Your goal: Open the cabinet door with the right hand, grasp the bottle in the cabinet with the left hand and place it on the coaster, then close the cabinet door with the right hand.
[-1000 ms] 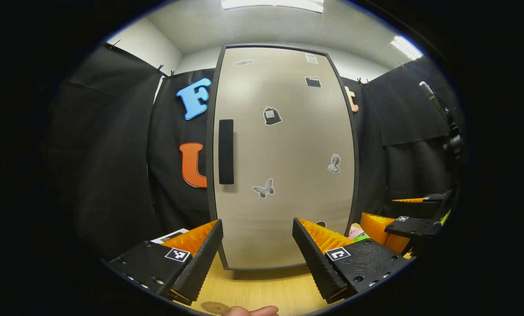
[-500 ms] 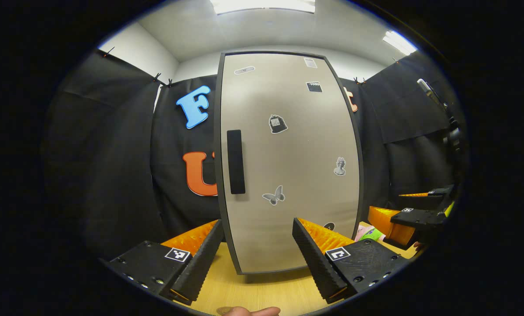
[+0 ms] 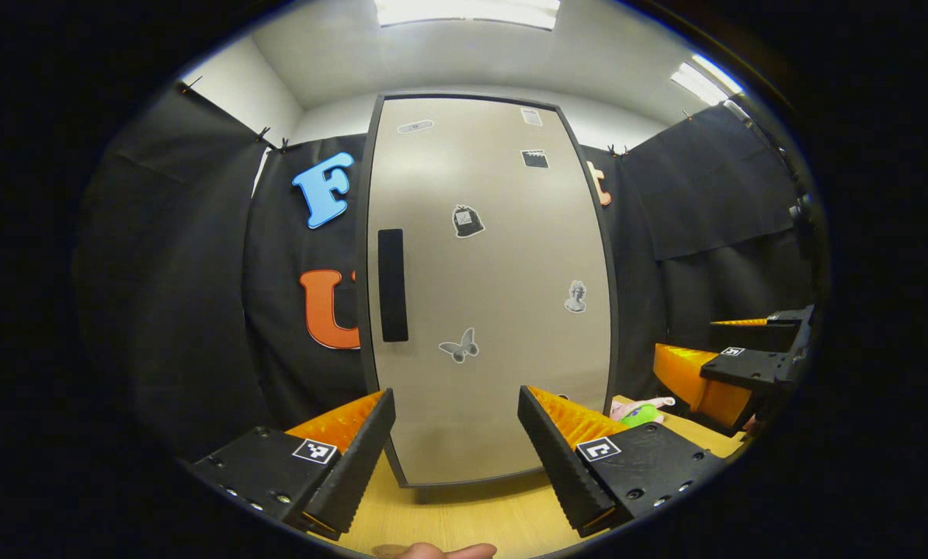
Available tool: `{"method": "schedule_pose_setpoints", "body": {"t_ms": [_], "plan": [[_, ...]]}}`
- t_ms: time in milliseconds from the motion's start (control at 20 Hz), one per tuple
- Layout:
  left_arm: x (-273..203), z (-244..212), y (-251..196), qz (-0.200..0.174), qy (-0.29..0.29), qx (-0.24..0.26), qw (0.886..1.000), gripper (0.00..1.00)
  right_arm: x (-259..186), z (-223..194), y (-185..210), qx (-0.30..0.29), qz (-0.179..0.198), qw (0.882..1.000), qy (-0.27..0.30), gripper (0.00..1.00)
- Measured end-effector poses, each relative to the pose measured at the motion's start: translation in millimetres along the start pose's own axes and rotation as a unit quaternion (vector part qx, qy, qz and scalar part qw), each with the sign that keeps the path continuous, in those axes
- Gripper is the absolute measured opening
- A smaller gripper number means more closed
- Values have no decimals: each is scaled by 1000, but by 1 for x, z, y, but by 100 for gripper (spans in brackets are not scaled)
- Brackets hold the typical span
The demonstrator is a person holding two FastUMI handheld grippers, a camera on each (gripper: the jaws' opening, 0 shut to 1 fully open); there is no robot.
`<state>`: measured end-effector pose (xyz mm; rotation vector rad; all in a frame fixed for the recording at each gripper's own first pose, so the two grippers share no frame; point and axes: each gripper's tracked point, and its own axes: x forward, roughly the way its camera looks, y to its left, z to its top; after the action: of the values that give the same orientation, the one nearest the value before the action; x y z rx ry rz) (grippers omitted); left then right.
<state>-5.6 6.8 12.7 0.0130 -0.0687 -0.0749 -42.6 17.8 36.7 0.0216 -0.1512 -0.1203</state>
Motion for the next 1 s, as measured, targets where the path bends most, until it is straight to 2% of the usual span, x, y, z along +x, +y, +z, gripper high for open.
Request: {"method": "schedule_pose_setpoints", "body": {"t_ms": [150, 300, 400, 550, 650, 1000], "plan": [[1, 1, 11, 18, 7, -6, 1000, 96, 0, 1, 21, 4, 50, 999, 4, 100], [0, 10, 13, 10, -7, -15, 1000, 96, 3, 9, 23, 25, 66, 997, -15, 100], [-1, 4, 19, 22, 8, -5, 1000, 96, 4, 10, 23, 37, 70, 997, -15, 100], [1, 7, 21, 32, 5, -9, 999, 96, 14, 20, 32, 32, 92, 995, -19, 100], [-1, 7, 19, 26, 7, -15, 1000, 96, 24, 21, 39, 26, 103, 994, -14, 100], [-28, 12, 37, 27, -4, -18, 999, 96, 64, 35, 89, 23, 155, 988, -3, 100]]}}
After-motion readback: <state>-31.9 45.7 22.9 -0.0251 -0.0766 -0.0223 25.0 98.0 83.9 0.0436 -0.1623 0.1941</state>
